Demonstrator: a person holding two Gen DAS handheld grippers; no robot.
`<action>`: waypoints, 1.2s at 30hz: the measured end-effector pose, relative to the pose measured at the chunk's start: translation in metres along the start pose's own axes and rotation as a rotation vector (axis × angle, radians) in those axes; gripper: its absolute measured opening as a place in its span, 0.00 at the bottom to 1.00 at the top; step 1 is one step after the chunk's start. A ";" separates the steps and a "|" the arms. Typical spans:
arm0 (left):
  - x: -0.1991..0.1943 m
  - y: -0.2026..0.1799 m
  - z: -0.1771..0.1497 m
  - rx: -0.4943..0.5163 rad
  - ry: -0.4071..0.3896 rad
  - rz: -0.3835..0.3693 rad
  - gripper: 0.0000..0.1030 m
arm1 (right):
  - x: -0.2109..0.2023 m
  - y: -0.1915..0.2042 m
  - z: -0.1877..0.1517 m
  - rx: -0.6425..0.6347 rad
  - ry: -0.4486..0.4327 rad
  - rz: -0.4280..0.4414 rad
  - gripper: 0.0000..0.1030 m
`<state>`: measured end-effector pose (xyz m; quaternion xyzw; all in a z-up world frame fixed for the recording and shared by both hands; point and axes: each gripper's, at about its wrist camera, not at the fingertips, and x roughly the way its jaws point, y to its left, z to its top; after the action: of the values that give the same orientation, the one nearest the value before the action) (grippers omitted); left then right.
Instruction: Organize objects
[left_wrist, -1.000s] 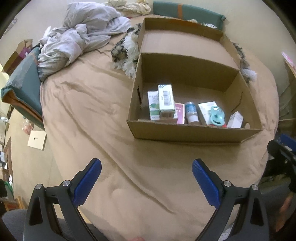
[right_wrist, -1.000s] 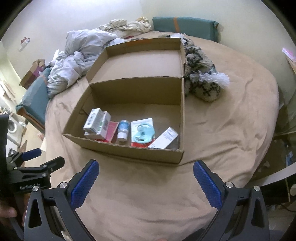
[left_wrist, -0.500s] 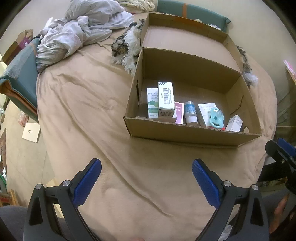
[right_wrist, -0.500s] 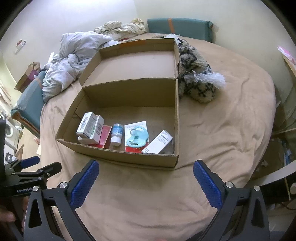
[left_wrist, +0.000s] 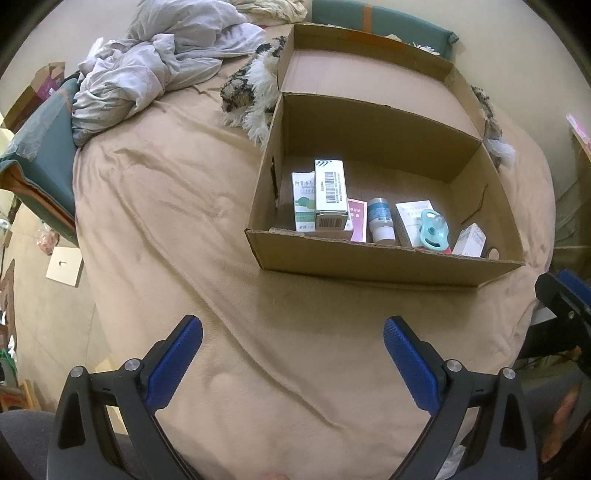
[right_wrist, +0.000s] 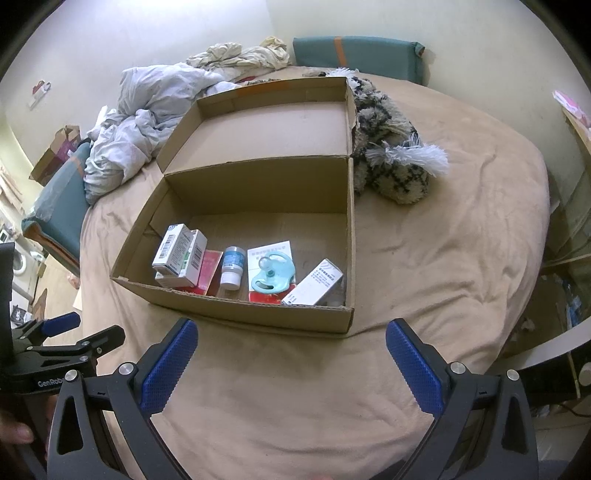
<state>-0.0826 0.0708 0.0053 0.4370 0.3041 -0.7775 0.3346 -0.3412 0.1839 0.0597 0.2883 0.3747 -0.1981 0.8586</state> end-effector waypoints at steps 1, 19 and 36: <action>0.000 0.000 0.000 0.001 0.000 0.000 0.95 | 0.000 0.000 0.000 0.000 -0.001 0.000 1.00; -0.001 -0.003 0.000 -0.008 -0.003 0.007 0.95 | -0.004 0.002 0.001 -0.007 -0.004 0.000 1.00; 0.000 -0.003 -0.002 -0.005 -0.008 0.016 0.95 | -0.004 0.003 0.000 -0.007 -0.007 -0.001 1.00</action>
<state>-0.0839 0.0737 0.0051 0.4354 0.3014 -0.7759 0.3430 -0.3420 0.1865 0.0636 0.2845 0.3725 -0.1983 0.8608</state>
